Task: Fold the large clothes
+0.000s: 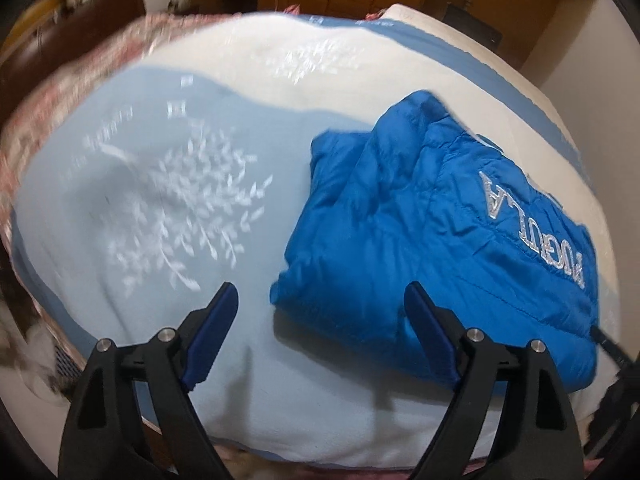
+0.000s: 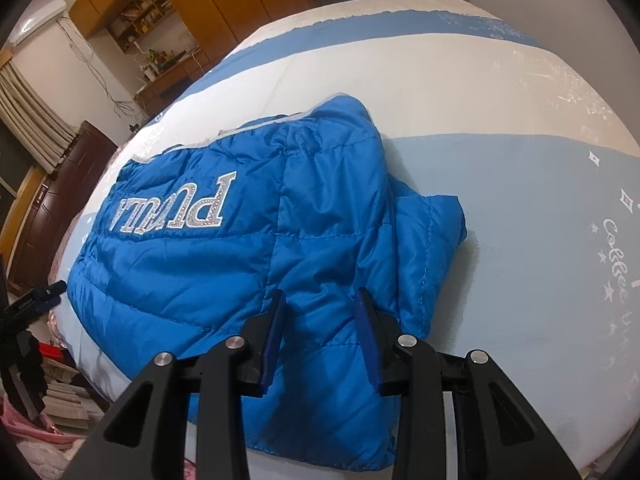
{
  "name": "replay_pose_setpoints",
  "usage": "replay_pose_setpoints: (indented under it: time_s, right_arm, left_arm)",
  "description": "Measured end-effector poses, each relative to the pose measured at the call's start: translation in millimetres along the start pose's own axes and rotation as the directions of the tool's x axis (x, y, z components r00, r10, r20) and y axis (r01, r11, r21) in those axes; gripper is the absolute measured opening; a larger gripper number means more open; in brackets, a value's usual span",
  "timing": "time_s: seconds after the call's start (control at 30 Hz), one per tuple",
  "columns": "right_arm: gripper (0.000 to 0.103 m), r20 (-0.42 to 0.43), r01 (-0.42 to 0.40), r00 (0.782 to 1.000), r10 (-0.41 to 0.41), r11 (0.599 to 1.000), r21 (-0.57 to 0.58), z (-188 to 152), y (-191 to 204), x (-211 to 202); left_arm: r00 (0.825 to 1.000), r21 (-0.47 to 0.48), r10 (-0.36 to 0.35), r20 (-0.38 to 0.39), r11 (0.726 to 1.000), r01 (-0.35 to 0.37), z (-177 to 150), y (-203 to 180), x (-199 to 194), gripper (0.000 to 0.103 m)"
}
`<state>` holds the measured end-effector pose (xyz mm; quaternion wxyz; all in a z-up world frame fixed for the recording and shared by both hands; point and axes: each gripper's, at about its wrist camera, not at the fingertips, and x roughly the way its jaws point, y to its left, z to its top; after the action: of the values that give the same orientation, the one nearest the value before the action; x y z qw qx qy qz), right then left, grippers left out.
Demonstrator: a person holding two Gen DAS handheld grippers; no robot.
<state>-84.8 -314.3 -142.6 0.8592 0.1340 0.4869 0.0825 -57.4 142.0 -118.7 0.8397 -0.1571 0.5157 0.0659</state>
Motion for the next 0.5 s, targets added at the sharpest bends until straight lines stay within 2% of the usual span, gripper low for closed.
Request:
replay_pose_setpoints:
  time_s: [0.13,0.33,0.37,0.43,0.5]
  right_arm:
    - [0.036,-0.005,-0.004,1.000,0.004,1.000,0.001,1.3,-1.2,1.1]
    - [0.036,-0.012,-0.005,1.000,0.005,1.000,-0.001,2.1,-0.5,3.4]
    - [0.036,-0.013,-0.005,1.000,0.005,1.000,0.000,2.4,-0.5,3.6]
    - [0.036,-0.016,-0.007,1.000,0.007,1.000,0.003,3.1,-0.8,4.0]
    - [0.036,-0.019,-0.007,1.000,0.007,1.000,0.005,4.2,-0.9,4.9]
  left_arm:
    - [0.991,-0.133,-0.127,-0.036,0.984,0.121,-2.2,20.5,15.8,0.086]
    - [0.956,-0.296,-0.293,-0.031,0.916,0.272,-1.2,42.7,42.9,0.087]
    - [0.944,-0.330,-0.329,-0.034,0.895,0.300,-1.2,46.0,51.3,0.087]
    - [0.933,-0.359,-0.359,-0.021,0.874,0.328,-0.1,49.0,59.2,0.089]
    - [0.931,-0.360,-0.365,-0.008,0.870,0.338,2.8,48.0,61.8,0.090]
